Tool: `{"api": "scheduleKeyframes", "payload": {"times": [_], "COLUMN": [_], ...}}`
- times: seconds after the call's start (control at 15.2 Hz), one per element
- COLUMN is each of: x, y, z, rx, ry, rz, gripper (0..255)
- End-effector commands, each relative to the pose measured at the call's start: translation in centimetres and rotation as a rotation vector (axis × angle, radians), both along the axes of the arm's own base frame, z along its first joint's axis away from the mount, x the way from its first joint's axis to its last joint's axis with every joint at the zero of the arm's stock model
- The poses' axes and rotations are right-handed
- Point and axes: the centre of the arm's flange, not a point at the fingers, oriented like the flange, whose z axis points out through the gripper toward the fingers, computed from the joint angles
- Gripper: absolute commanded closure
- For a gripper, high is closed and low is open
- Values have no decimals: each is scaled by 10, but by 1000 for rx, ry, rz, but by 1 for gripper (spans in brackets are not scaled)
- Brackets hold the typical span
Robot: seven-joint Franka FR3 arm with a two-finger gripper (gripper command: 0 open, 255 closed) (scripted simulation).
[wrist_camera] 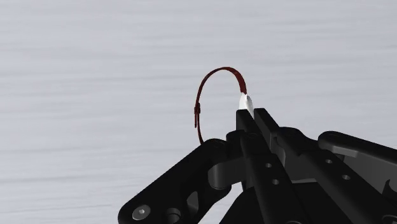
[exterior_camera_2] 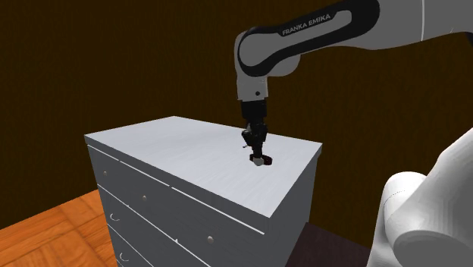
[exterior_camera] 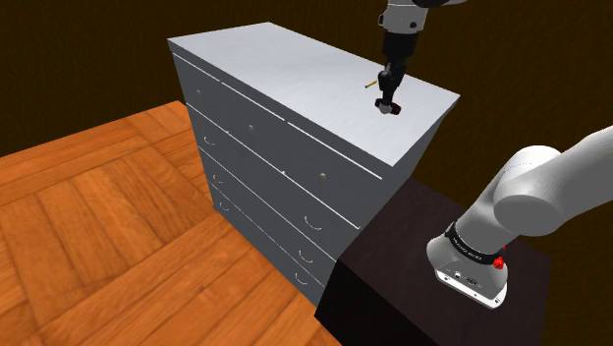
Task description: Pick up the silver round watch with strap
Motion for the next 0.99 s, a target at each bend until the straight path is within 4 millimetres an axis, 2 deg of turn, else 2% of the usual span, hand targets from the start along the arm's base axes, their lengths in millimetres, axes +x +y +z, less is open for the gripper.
{"api": "scheduleKeyframes", "payload": {"times": [0.0,0.79,0.92], "x": [0,0,0], "y": [1,1,1], "z": [10,74,74], "rx": [0,0,0], "ry": [0,0,0], "rz": [0,0,0], "gripper": [255,255,255]}}
